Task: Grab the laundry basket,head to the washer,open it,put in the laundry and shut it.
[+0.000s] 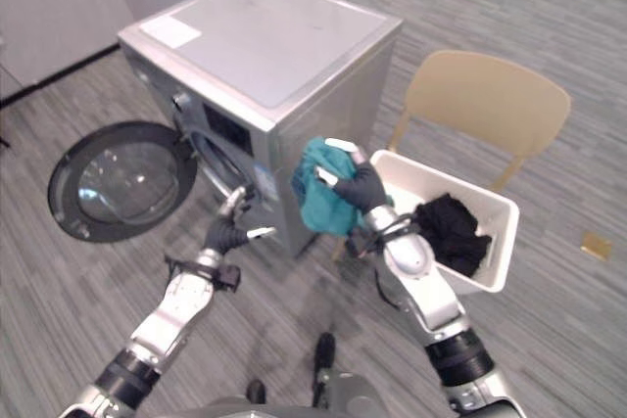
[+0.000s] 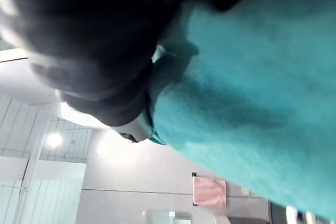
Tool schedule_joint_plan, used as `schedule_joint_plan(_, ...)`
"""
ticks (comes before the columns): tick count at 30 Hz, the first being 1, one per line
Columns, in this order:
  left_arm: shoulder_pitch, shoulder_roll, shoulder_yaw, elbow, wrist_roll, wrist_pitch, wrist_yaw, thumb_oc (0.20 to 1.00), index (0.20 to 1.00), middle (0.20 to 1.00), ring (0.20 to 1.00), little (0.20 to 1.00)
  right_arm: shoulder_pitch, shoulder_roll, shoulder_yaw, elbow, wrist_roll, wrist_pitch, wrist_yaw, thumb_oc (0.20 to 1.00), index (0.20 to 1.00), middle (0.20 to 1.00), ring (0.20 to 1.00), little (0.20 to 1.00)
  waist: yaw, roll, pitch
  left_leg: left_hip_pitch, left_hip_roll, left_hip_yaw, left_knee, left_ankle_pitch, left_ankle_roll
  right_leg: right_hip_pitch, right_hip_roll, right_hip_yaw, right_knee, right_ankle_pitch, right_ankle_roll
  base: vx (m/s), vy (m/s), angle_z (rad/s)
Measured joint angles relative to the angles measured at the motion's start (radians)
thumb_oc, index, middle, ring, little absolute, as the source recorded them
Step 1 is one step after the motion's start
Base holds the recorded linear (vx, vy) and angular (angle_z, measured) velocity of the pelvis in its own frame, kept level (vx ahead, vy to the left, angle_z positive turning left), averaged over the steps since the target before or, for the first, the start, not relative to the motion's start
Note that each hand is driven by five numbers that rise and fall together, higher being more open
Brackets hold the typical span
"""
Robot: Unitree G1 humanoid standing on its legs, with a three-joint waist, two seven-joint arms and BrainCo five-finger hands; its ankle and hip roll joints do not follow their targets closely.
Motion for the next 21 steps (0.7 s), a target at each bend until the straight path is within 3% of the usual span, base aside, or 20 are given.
schedule_joint_plan(3,-0.014,0.006,-0.011,-0.003,0.007,0.001,0.013,1.000,1.000,1.000,1.000,1.000,-0.047,0.057,0.083,0.000,0.049,-0.001,0.013,0.200,0.200,0.200,0.200,0.200,-0.001,-0.002,-0.002,-0.002,-0.036,0.031,-0.001,0.004,0.036,0.006,-0.034,0.000,-0.033,-0.010,0.003,-0.02,0.097,-0.30)
schedule_joint_plan(4,-0.030,-0.001,-0.014,-0.007,0.008,0.001,0.024,1.000,1.000,1.000,1.000,1.000,-0.058,0.075,0.107,0.000,0.058,-0.001,0.022,0.200,0.200,0.200,0.200,0.200,0.000,0.016,-0.006,-0.019,-0.023,0.041,-0.006,0.012,0.056,-0.027,-0.041,-0.006,0.045,-0.016,0.011,-0.02,0.147,-0.02)
schedule_joint_plan(5,-0.037,-0.003,-0.023,-0.010,0.009,0.001,0.037,1.000,1.000,1.000,1.000,1.000,-0.060,0.081,0.124,0.000,0.088,-0.001,0.020,0.200,0.200,0.200,0.200,0.200,-0.003,0.024,-0.010,-0.017,-0.012,0.050,-0.003,0.018,0.062,-0.053,-0.051,-0.011,0.166,-0.051,0.015,-0.02,0.128,0.12)
schedule_joint_plan(6,-0.044,0.002,-0.041,-0.010,0.009,0.001,0.046,1.000,1.000,1.000,1.000,1.000,-0.060,0.087,0.138,0.000,0.102,0.000,0.021,0.200,0.200,0.200,0.200,0.200,0.000,0.013,-0.025,-0.016,-0.018,0.048,0.000,0.019,0.061,-0.060,-0.081,-0.007,0.265,-0.106,0.042,-0.02,0.061,0.13)
schedule_joint_plan(7,-0.044,0.009,-0.048,-0.009,0.009,0.001,0.054,1.000,1.000,1.000,1.000,1.000,-0.058,0.103,0.150,0.000,0.122,0.000,0.021,0.200,0.200,0.200,0.200,0.200,0.008,-0.003,-0.045,-0.016,-0.034,0.047,0.000,0.019,0.060,-0.053,-0.102,0.012,0.275,-0.160,0.041,-0.04,0.045,0.05)
schedule_joint_plan(8,-0.053,0.009,-0.055,-0.002,0.009,0.001,0.065,0.871,0.871,0.871,0.871,0.871,-0.057,0.106,0.156,-0.001,0.134,-0.001,0.020,0.200,0.200,0.200,0.200,0.200,0.012,-0.001,-0.048,-0.016,-0.035,0.039,0.000,0.023,0.057,-0.044,-0.097,0.025,0.261,-0.159,0.037,-0.03,0.038,0.14)
schedule_joint_plan(9,-0.078,0.010,-0.076,0.011,0.010,0.002,0.074,0.200,0.200,0.200,0.200,0.200,-0.042,0.107,0.158,-0.002,0.156,-0.002,0.019,0.200,0.200,0.200,0.200,0.200,0.006,0.008,-0.052,-0.023,-0.036,0.018,0.000,0.035,0.053,-0.030,-0.092,0.027,0.244,-0.147,0.042,-0.02,0.028,0.17)
schedule_joint_plan(12,-0.084,0.010,-0.079,0.023,0.036,0.002,0.077,0.200,0.200,0.200,0.200,0.200,-0.019,0.103,0.161,-0.001,0.170,-0.002,0.015,0.200,0.200,0.200,0.200,0.200,-0.001,0.014,-0.056,-0.038,-0.034,0.009,0.000,0.044,0.047,-0.027,-0.072,0.059,0.219,-0.136,0.049,0.00,-0.001,0.12)
schedule_joint_plan(13,-0.084,0.012,-0.079,0.029,0.038,0.002,0.076,0.200,0.200,0.200,0.200,0.200,-0.008,0.098,0.158,0.000,0.171,-0.002,0.016,0.253,0.253,0.253,0.253,0.253,-0.007,0.014,-0.056,-0.041,-0.035,0.002,0.000,0.046,0.047,-0.027,-0.066,0.068,0.217,-0.136,0.049,0.01,-0.016,0.11)
schedule_joint_plan(14,-0.083,0.015,-0.079,0.033,0.038,0.002,0.077,0.200,0.200,0.200,0.200,0.200,0.001,0.092,0.157,0.001,0.171,-0.002,0.016,0.492,0.492,0.492,0.492,0.492,-0.009,0.014,-0.056,-0.043,-0.036,0.001,0.000,0.047,0.047,-0.027,-0.060,0.086,0.213,-0.135,0.049,0.06,-0.046,0.09)
schedule_joint_plan(15,-0.080,0.017,-0.078,0.036,0.037,0.002,0.076,0.200,0.200,0.200,0.200,0.200,0.009,0.077,0.156,0.006,0.171,-0.003,0.016,1.000,1.000,1.000,1.000,1.000,-0.009,0.017,-0.059,-0.047,-0.034,-0.001,0.000,0.047,0.047,-0.027,-0.056,0.091,0.205,-0.132,0.050,0.09,-0.058,0.03)
schedule_joint_plan(19,0.036,0.034,0.012,0.035,0.025,0.006,0.067,0.200,0.200,0.200,0.200,0.200,0.147,-0.018,0.063,0.057,0.103,0.020,0.011,1.000,1.000,1.000,1.000,1.000,-0.006,0.023,-0.062,-0.050,-0.025,-0.008,0.000,0.049,0.046,-0.004,-0.050,0.087,0.151,-0.110,0.042,0.08,-0.057,0.05)
schedule_joint_plan(21,0.127,0.037,0.081,0.019,0.007,0.004,0.037,0.200,0.200,0.200,0.200,0.200,0.248,-0.027,-0.043,0.105,0.002,0.024,0.018,1.000,1.000,1.000,1.000,1.000,-0.010,0.027,-0.063,-0.044,-0.019,-0.032,0.000,0.047,0.043,0.028,-0.048,0.063,0.123,-0.108,0.044,0.06,-0.059,0.29)
